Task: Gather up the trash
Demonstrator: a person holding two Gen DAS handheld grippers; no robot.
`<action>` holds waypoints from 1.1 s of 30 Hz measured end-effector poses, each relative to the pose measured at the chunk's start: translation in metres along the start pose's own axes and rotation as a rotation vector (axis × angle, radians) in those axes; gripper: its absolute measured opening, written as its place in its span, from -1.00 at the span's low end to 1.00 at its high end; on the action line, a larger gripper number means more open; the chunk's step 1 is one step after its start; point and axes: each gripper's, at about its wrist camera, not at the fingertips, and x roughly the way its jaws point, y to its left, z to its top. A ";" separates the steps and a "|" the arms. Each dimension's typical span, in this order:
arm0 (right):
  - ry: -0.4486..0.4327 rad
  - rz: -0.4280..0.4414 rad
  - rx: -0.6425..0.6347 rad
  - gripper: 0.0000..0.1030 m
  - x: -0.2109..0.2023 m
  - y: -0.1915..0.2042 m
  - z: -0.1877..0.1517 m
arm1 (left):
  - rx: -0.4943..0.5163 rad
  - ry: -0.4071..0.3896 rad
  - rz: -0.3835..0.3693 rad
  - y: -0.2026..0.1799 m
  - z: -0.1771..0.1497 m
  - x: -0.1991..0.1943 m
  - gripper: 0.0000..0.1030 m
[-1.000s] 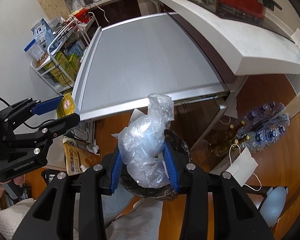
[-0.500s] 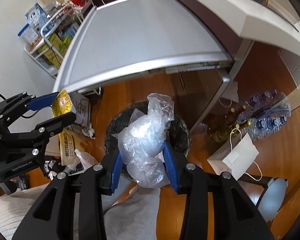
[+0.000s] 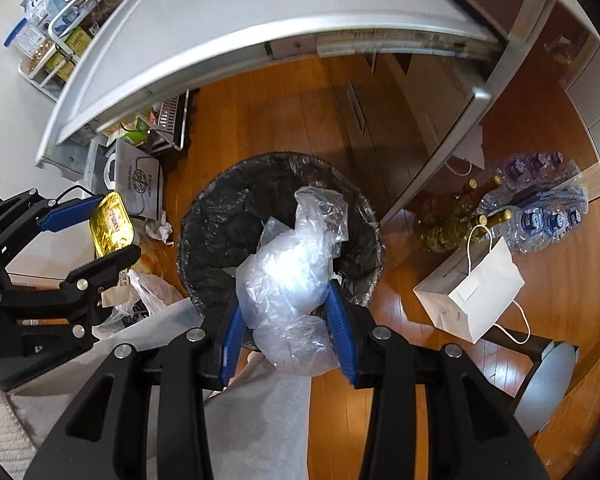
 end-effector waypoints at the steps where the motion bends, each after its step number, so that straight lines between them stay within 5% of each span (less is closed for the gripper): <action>1: 0.007 -0.001 0.001 -0.24 0.004 -0.001 0.001 | 0.001 0.005 -0.001 0.002 0.000 0.003 0.01; 15: 0.101 0.009 0.014 -0.24 0.044 -0.011 0.011 | 0.011 0.080 0.016 -0.001 0.009 0.039 0.01; 18: 0.088 0.010 0.015 -0.02 0.042 -0.012 0.013 | 0.002 0.086 0.025 0.002 0.012 0.039 0.14; 20: 0.074 -0.002 0.012 0.23 0.037 -0.012 0.016 | -0.005 0.074 0.045 0.004 0.014 0.035 0.51; 22: 0.059 -0.005 0.013 0.42 0.032 -0.013 0.017 | -0.001 0.064 0.056 0.004 0.016 0.032 0.65; 33: -0.048 -0.045 0.052 0.48 -0.029 -0.024 0.016 | -0.007 0.002 0.065 0.007 0.028 -0.011 0.68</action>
